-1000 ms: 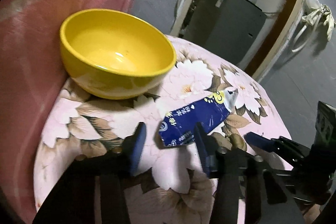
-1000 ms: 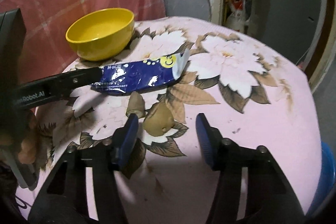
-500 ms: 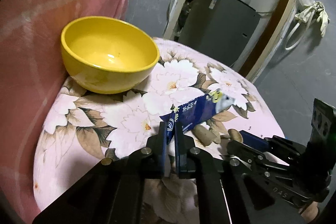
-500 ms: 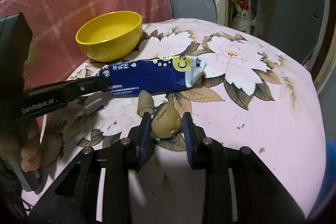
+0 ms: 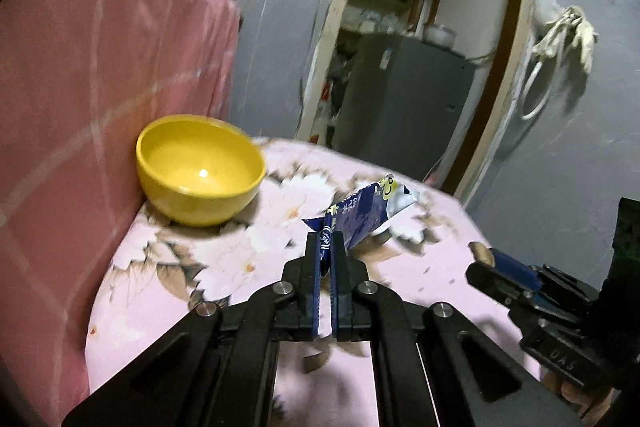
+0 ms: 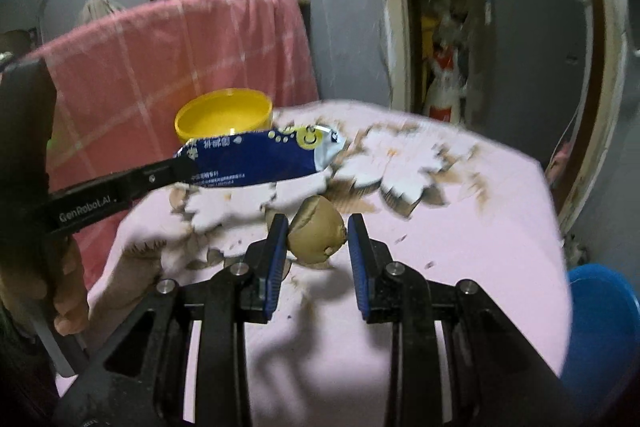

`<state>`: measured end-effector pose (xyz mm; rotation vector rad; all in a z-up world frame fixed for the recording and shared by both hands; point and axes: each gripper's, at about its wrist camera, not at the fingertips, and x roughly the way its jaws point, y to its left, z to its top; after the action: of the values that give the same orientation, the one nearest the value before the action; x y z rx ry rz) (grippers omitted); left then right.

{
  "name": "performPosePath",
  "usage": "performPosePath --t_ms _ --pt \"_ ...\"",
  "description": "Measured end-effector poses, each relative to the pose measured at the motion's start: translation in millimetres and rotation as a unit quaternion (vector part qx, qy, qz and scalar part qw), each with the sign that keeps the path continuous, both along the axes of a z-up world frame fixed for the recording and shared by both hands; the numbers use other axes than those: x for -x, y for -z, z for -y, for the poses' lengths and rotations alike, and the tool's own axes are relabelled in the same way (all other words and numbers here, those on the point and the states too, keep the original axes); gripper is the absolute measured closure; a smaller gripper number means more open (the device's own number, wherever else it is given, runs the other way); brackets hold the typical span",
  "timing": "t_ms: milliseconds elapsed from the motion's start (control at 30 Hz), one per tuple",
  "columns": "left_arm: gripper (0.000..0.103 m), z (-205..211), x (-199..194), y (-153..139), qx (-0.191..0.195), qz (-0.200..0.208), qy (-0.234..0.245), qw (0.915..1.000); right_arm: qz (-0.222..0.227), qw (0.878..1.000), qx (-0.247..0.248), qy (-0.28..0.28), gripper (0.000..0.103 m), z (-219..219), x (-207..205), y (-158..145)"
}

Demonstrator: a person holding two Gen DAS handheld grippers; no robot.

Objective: Collect trash
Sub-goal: 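Carry both items over the blue basin and open both tools to drop them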

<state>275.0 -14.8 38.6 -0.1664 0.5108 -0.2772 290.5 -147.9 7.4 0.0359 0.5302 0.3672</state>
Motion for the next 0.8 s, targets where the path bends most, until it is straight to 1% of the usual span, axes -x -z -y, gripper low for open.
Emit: performPosePath --t_ms 167,267,367,467,600,800 --pt "0.101 25 16 -24 -0.003 0.054 0.013 0.9984 0.074 0.997 -0.014 0.030 0.065 23 28 -32" --pt "0.101 47 27 -38 0.000 0.090 0.025 0.9956 0.115 0.992 -0.029 0.046 0.065 39 44 -47" --pt "0.101 70 36 -50 -0.001 0.120 0.040 0.9920 0.155 0.985 -0.033 0.071 0.065 56 64 -60" --pt "0.101 96 44 -60 -0.007 0.144 0.058 0.9879 0.182 0.978 -0.035 0.095 0.065 76 81 -69" --pt "0.101 128 50 -68 -0.008 0.159 0.085 0.9835 0.199 0.971 -0.039 0.123 0.065 102 94 -75" --pt "0.101 172 51 -65 -0.006 0.161 0.117 0.9800 0.203 0.964 -0.042 0.169 0.065 151 114 -72"
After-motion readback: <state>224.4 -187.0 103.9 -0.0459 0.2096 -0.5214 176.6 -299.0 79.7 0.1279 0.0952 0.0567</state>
